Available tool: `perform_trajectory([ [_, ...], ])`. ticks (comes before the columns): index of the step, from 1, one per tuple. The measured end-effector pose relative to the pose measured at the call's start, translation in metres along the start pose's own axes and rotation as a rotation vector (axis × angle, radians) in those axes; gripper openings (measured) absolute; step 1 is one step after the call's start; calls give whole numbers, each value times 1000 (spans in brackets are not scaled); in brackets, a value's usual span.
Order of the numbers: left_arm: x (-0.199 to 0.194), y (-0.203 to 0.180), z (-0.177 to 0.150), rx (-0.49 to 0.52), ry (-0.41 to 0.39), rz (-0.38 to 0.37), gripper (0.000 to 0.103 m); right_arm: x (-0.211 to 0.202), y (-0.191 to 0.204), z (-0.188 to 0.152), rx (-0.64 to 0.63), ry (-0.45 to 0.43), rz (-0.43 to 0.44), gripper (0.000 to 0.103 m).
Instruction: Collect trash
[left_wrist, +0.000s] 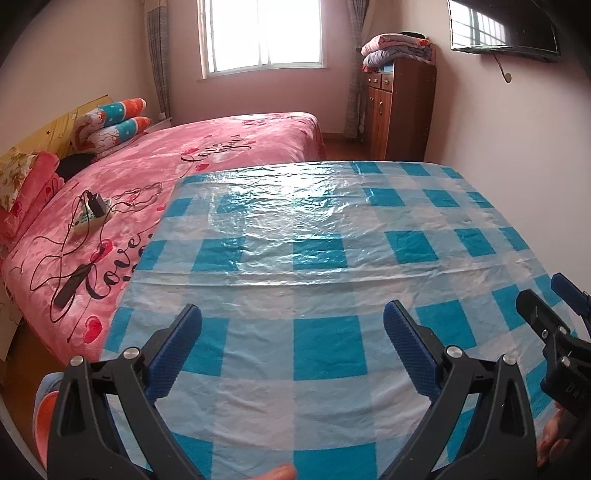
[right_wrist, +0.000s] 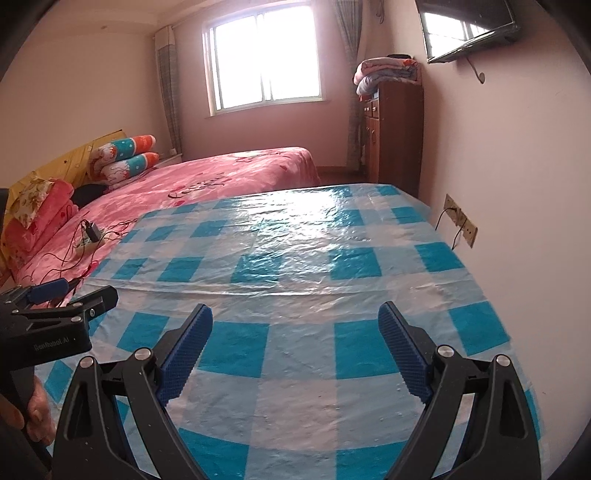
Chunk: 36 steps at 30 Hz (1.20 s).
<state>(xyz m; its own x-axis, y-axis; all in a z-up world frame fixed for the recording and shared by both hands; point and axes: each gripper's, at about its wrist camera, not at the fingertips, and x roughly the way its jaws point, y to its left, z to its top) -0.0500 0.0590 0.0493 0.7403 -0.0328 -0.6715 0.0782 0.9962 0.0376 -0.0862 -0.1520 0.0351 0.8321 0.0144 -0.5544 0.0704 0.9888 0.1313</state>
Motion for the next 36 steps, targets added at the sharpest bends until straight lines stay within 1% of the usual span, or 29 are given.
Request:
perform_trajectory([
  [1, 0, -1, 0, 0, 2, -1, 99, -1, -1, 0, 0, -3, -3, 93],
  [2, 1, -2, 1, -1, 3, -4, 99, -2, -2, 0, 2, -7, -5, 94],
  [9, -2, -5, 1, -14, -13, -15, 99, -4, -8, 2, 15, -13, -13, 94],
  [15, -5, -6, 2, -27, -24, -32, 99, -7, -6, 1, -2, -23, -22, 94],
  [19, -9, -6, 2, -27, -41, -29, 99, -9, -4, 1, -15, -34, -27, 94],
  [36, -12, -8, 2, -40, -46, -22, 99, -10, 3, -1, -44, -34, -23, 94],
])
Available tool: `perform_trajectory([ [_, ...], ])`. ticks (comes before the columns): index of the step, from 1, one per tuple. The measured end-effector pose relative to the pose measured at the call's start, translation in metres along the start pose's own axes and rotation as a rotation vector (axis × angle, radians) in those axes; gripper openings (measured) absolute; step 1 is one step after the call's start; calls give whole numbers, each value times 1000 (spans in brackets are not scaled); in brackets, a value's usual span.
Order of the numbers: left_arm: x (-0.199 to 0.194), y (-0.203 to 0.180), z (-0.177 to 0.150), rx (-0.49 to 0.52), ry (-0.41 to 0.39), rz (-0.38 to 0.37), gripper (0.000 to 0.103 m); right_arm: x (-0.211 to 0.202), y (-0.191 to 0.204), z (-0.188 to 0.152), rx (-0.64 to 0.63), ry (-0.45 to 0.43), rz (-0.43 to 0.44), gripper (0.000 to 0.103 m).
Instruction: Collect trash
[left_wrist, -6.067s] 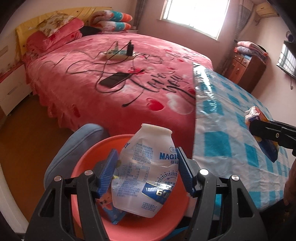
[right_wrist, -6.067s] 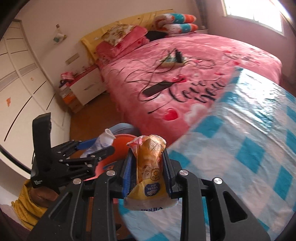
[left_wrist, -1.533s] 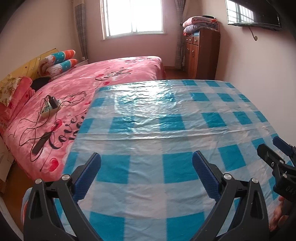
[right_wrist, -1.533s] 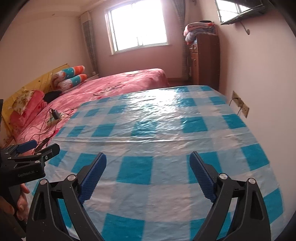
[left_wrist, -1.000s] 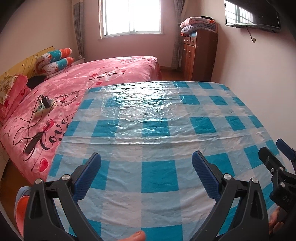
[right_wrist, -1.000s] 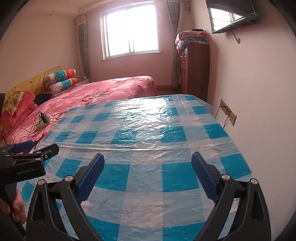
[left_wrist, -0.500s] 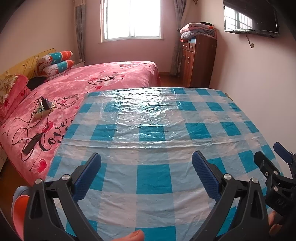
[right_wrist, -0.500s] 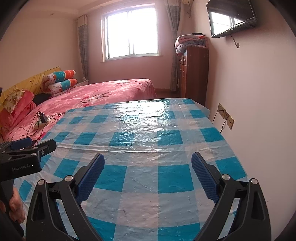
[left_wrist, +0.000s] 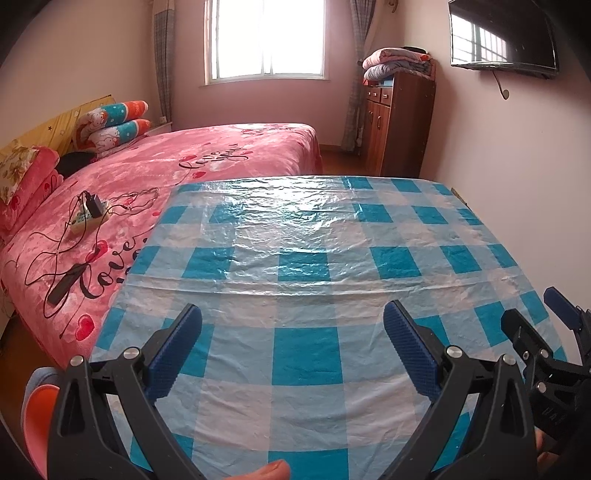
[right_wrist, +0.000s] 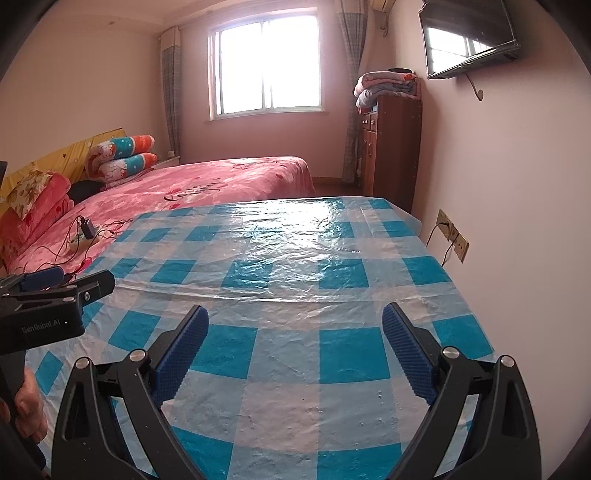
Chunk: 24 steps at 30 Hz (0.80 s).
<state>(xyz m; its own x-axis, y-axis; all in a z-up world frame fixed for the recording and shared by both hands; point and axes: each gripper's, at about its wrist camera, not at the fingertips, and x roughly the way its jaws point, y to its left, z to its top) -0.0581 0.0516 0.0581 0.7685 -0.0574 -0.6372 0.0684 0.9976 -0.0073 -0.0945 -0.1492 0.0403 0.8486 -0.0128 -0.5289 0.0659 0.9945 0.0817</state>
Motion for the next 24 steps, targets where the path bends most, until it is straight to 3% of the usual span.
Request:
perform_trajectory([
  [24, -6, -3, 1, -1, -35, 9, 99, 0, 3, -2, -16, -1, 8, 94],
])
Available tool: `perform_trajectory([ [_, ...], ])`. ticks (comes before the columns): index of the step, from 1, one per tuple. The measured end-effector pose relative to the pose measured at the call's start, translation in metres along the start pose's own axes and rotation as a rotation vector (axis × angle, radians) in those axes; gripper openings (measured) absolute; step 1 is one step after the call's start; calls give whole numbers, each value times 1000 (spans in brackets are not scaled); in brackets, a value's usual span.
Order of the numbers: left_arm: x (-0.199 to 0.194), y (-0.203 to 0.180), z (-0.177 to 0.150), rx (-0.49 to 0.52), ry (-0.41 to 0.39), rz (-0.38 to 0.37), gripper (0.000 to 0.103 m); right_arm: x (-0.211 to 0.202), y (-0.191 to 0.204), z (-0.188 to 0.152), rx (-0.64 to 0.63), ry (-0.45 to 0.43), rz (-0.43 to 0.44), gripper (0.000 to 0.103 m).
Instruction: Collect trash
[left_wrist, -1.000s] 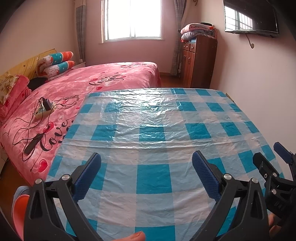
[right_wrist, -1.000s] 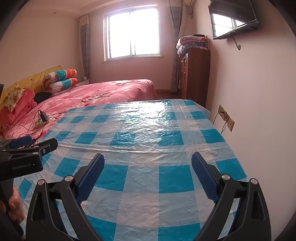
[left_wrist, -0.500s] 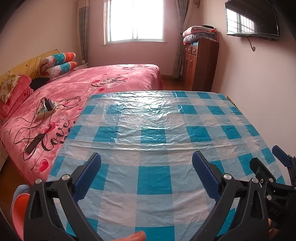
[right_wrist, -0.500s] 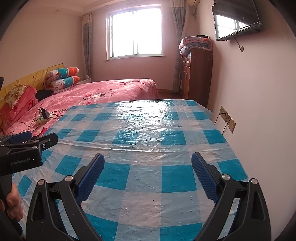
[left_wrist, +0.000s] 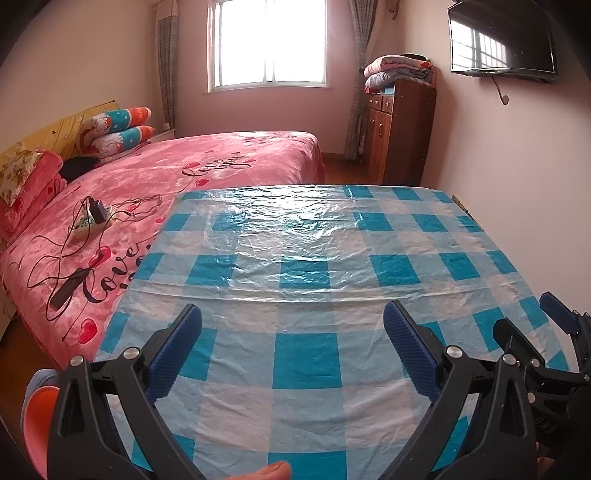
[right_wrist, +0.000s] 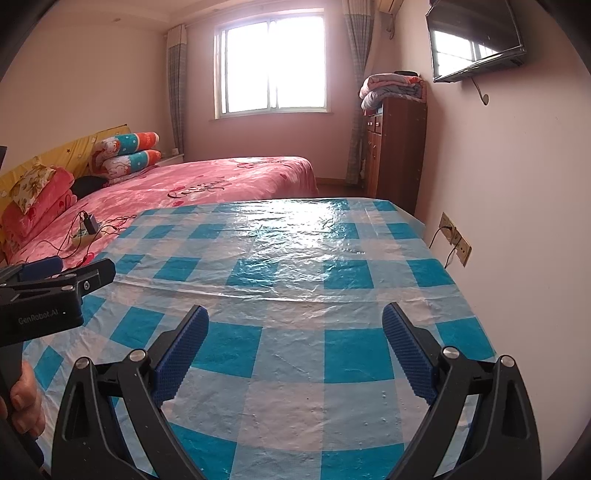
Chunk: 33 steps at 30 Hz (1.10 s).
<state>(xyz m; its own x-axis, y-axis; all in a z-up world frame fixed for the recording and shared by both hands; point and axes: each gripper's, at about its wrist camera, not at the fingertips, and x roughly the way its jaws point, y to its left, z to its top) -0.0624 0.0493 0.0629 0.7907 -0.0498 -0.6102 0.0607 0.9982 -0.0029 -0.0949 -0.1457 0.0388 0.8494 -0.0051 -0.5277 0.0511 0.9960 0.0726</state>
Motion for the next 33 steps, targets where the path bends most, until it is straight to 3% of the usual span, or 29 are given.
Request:
perform_trajectory([
  [14, 0, -4, 0, 6, 1, -14, 99, 1, 1, -1, -2, 3, 1, 94],
  [22, 14, -6, -7, 15, 43, -21, 99, 9, -1, 0, 8, 31, 23, 94],
  [29, 50, -8, -14, -14, 186, 15, 99, 40, -12, 4, 44, 176, 32, 94],
  [33, 71, -8, -18, -42, 265, 32, 99, 69, -14, 1, 28, 302, -25, 94],
])
